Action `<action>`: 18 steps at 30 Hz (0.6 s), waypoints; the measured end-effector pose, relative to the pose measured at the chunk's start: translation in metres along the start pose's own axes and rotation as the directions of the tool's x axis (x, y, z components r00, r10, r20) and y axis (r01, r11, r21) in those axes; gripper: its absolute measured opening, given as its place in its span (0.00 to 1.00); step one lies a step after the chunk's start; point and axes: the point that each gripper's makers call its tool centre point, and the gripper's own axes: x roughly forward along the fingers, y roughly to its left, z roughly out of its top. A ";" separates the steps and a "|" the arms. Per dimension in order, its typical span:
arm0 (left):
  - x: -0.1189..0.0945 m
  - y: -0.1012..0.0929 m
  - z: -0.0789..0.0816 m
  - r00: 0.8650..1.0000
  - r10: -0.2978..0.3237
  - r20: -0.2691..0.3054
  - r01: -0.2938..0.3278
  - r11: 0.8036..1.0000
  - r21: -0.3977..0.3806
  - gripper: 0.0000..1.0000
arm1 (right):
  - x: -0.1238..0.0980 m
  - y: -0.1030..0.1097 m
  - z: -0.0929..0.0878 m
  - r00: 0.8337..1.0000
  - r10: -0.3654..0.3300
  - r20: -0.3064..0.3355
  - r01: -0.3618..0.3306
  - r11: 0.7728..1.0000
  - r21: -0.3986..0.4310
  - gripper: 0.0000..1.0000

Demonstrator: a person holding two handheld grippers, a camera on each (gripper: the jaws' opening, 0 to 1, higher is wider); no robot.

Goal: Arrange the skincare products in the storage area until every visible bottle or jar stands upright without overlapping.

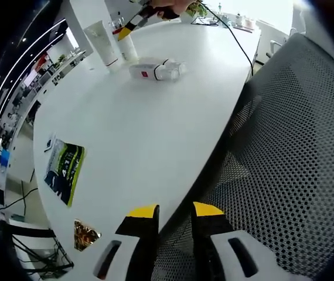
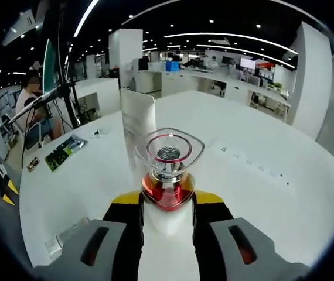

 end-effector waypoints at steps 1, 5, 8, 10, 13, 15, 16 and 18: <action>0.000 0.000 0.000 1.000 0.000 0.001 0.000 1.000 0.000 0.22 | 0.001 0.000 0.000 1.000 -0.001 -0.001 0.001 1.000 0.002 0.29; 0.000 0.000 0.000 1.000 0.001 0.001 -0.001 1.000 0.000 0.22 | 0.004 -0.001 0.002 1.000 -0.007 -0.001 0.007 1.000 0.013 0.29; -0.001 0.000 0.001 1.000 0.002 0.001 -0.002 1.000 -0.001 0.22 | 0.006 -0.001 0.003 1.000 -0.015 -0.001 0.015 1.000 0.018 0.29; -0.001 0.000 0.001 1.000 0.001 0.000 -0.001 1.000 -0.002 0.22 | 0.007 -0.002 0.004 1.000 -0.019 -0.003 0.019 1.000 0.015 0.29; -0.001 0.000 0.001 1.000 0.002 -0.001 -0.002 1.000 -0.002 0.22 | 0.009 -0.001 0.005 1.000 -0.018 -0.004 0.019 1.000 0.023 0.30; -0.001 0.000 0.001 1.000 0.003 -0.002 -0.003 1.000 -0.002 0.22 | 0.010 0.000 0.005 1.000 -0.015 -0.005 0.015 1.000 0.020 0.30; -0.001 0.000 0.001 1.000 0.002 -0.002 -0.002 1.000 -0.002 0.22 | 0.010 0.000 0.005 1.000 -0.015 -0.005 0.015 1.000 0.019 0.30; -0.002 0.000 0.001 1.000 0.003 -0.002 -0.003 1.000 -0.002 0.22 | 0.011 0.000 0.006 1.000 -0.015 -0.005 0.015 1.000 0.021 0.30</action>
